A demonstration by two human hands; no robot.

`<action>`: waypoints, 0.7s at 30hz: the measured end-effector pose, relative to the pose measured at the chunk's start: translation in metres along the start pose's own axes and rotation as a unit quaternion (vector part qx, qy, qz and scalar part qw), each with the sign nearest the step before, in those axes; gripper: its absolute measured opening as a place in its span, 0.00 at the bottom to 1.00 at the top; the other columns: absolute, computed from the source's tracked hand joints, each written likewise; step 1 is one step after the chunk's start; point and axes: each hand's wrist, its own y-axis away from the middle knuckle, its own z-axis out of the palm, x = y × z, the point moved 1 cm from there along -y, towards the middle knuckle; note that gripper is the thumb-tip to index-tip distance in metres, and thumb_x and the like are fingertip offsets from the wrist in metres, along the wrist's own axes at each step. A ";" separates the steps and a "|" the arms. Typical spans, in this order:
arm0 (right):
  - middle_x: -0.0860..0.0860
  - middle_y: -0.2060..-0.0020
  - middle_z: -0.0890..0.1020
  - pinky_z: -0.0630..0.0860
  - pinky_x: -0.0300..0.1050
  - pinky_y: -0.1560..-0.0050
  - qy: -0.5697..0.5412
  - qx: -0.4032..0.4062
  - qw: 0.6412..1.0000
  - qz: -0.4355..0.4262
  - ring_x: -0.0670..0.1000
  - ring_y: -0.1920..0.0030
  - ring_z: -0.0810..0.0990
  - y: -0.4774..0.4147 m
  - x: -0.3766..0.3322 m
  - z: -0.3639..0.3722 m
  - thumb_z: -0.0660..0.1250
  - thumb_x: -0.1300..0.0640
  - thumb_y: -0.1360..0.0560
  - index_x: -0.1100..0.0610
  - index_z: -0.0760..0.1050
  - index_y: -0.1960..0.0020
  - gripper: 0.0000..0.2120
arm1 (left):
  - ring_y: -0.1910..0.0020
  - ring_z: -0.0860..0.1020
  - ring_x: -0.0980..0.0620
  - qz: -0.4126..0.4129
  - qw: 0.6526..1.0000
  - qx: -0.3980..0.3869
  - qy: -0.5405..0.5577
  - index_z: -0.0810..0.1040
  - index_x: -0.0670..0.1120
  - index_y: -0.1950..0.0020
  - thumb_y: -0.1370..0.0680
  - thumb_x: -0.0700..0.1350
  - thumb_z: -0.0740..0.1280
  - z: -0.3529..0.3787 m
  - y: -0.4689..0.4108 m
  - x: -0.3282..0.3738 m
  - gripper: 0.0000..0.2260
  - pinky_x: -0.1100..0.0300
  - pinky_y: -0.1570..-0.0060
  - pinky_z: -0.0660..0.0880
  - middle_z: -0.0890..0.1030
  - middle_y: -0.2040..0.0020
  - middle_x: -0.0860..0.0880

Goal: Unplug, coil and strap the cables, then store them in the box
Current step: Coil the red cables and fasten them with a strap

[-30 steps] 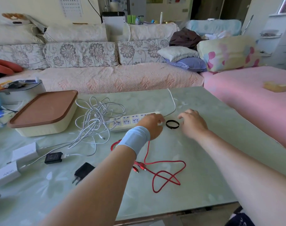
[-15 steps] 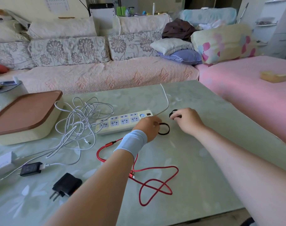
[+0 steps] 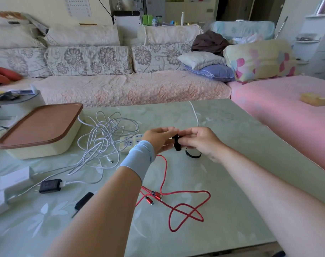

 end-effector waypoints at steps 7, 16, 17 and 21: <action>0.54 0.59 0.84 0.79 0.50 0.46 -0.196 0.078 0.976 0.061 0.54 0.57 0.83 -0.016 -0.005 0.023 0.69 0.66 0.24 0.56 0.80 0.54 0.05 | 0.62 0.79 0.50 -0.012 0.974 0.069 0.214 0.74 0.42 0.54 0.21 0.30 0.61 -0.015 0.006 0.009 0.08 0.62 0.65 0.81 0.78 0.60 0.42; 0.52 0.71 0.67 0.73 0.47 0.64 -0.426 0.174 0.879 0.125 0.49 0.79 0.64 -0.023 -0.004 0.017 0.48 0.72 0.23 0.56 0.70 0.57 0.17 | 0.76 0.63 0.52 -0.026 0.989 0.144 0.016 0.75 0.46 0.54 0.22 0.33 0.52 -0.022 0.005 0.008 0.15 0.67 0.79 0.59 0.67 0.68 0.48; 0.52 0.73 0.65 0.67 0.43 0.69 -0.428 0.190 0.873 0.131 0.48 0.80 0.59 -0.023 -0.005 0.013 0.45 0.72 0.26 0.55 0.69 0.58 0.18 | 0.76 0.63 0.52 -0.023 0.988 0.152 -0.012 0.76 0.47 0.55 0.22 0.33 0.53 -0.023 0.005 0.008 0.15 0.68 0.79 0.58 0.67 0.69 0.48; 0.49 0.75 0.66 0.53 0.34 0.78 -0.388 0.172 0.893 0.152 0.47 0.82 0.56 -0.020 -0.005 -0.003 0.44 0.71 0.30 0.54 0.70 0.59 0.19 | 0.75 0.61 0.52 -0.034 0.990 0.140 0.007 0.77 0.46 0.56 0.22 0.37 0.59 -0.028 0.006 0.003 0.09 0.69 0.80 0.56 0.71 0.66 0.49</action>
